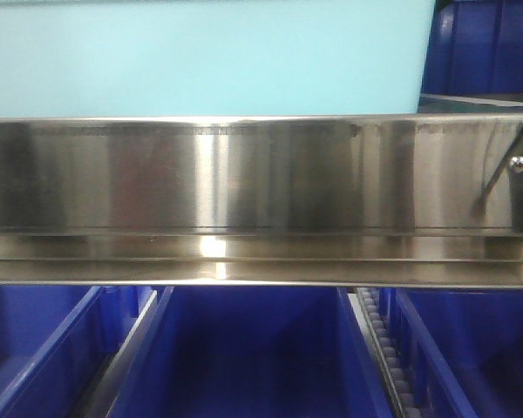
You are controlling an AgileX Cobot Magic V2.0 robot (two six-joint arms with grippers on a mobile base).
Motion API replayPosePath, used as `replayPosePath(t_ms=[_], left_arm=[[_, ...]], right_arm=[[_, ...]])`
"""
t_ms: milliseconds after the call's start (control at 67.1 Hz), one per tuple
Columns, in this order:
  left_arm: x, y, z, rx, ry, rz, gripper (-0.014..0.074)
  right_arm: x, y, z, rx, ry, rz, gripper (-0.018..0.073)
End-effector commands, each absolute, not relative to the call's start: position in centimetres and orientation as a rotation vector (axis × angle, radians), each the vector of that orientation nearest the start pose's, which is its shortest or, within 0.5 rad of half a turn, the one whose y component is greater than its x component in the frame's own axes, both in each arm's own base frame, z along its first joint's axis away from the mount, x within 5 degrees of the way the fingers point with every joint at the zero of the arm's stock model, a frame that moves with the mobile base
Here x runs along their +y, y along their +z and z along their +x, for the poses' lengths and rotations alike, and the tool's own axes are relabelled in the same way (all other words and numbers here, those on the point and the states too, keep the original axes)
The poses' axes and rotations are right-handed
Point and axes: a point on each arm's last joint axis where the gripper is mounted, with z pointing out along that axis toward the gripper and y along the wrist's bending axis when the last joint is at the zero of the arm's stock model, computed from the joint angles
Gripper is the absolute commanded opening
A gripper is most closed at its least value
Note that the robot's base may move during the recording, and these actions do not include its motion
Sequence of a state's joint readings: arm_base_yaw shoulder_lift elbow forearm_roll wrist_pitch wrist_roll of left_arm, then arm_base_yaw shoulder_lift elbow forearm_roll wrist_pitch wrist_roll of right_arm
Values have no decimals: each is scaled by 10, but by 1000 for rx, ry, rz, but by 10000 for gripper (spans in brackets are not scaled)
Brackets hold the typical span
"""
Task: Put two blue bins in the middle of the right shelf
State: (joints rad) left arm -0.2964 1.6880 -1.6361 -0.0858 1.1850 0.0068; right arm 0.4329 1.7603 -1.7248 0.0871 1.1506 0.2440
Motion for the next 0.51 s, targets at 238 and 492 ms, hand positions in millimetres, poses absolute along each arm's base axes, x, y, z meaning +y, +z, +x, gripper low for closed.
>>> replayPosePath(t_ms=[238, 492], left_arm=[[-108, 447, 297, 2406, -380, 377, -111], [-106, 501, 271, 2213, -479, 376, -111]], right_arm=[[143, 432, 310, 2431, 315, -246, -153], [130, 501, 287, 2210, 350, -224, -153]])
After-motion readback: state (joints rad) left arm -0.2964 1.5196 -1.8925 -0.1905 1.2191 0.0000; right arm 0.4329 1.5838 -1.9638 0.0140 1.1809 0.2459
